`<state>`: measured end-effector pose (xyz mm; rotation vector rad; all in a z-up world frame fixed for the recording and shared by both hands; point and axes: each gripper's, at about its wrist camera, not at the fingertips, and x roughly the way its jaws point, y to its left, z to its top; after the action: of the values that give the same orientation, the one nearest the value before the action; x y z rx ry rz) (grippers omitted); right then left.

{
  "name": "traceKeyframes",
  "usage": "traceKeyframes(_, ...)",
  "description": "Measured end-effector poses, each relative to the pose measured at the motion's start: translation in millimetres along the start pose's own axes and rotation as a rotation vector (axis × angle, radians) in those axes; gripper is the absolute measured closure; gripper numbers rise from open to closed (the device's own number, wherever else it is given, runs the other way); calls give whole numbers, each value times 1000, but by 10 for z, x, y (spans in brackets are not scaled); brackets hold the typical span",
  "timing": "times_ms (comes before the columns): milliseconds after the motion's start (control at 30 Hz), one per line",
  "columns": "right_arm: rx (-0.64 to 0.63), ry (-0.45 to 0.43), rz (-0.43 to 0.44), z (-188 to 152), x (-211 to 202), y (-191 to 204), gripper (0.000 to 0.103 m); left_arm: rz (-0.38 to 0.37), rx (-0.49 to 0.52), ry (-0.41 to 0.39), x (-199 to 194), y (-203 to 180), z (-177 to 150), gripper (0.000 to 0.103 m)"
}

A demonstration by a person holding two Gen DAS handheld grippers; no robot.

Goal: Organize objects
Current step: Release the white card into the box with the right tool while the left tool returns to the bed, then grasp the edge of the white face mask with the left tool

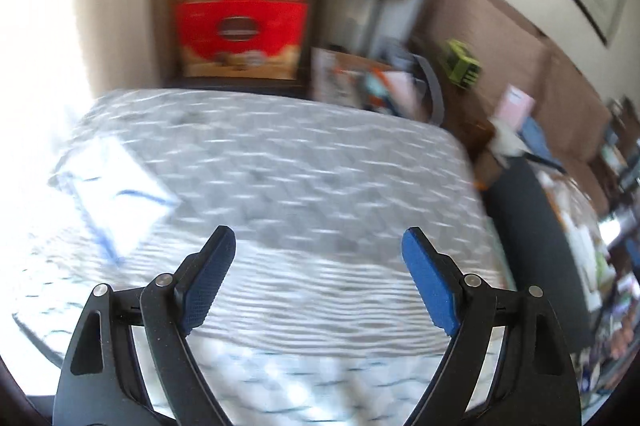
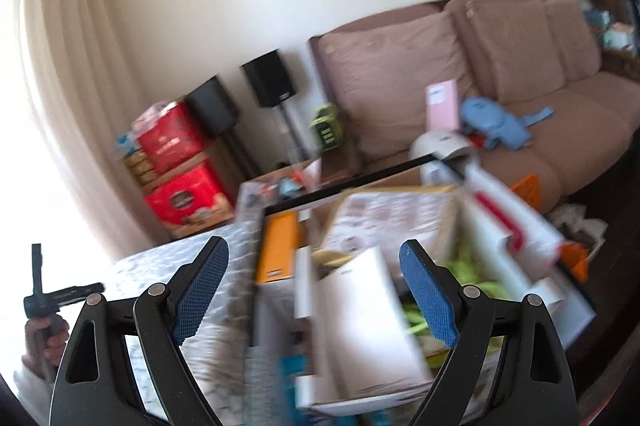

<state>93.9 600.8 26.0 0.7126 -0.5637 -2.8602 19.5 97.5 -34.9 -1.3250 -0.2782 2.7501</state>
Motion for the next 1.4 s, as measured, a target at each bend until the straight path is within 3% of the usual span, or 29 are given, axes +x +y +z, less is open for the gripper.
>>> traceKeyframes(167, -84, 84, 43, -176, 285, 559, 14, 102, -130, -26, -54, 1101, 119, 19)
traceKeyframes(300, -111, 195, 130, -493, 744, 1178, 14, 179, -196, -51, 85, 2030, 329, 8)
traceKeyframes(367, -124, 270, 176, -695, 1032, 1534, 14, 207, -190, -35, 332, 2423, 459, 8)
traceKeyframes(467, -187, 359, 231, -999, 1352, 2094, 14, 204, -138, 38, 704, 2682, 546, 9)
traceKeyframes(500, -212, 378, 239, -1087, 1409, 2230, 14, 197, -109, 62, 818, 2740, 554, 14)
traceKeyframes(633, -318, 434, 258, -1403, 1522, 2711, 14, 194, -2, 88, 1036, 2780, 534, 18)
traceKeyframes(733, -341, 460, 240, -1534, 1562, 2803, 14, 136, 7, 90, 1125, 2788, 493, 25)
traceKeyframes(933, -220, 453, 232, -1494, 1540, 2743, 14, 116, 17, 71, 1015, 2731, 469, 63)
traceKeyframes(1000, -210, 439, 214, -1453, 1515, 2727, 14, 108, 24, 81, 972, 2668, 457, 92)
traceKeyframes(1167, -168, 421, 202, -1424, 1427, 2641, 14, 101, 104, 137, 891, 2305, 345, 99)
traceKeyframes(1400, -99, 409, 205, -1426, 1278, 2407, 14, 31, 91, 177, 608, 1681, -69, 100)
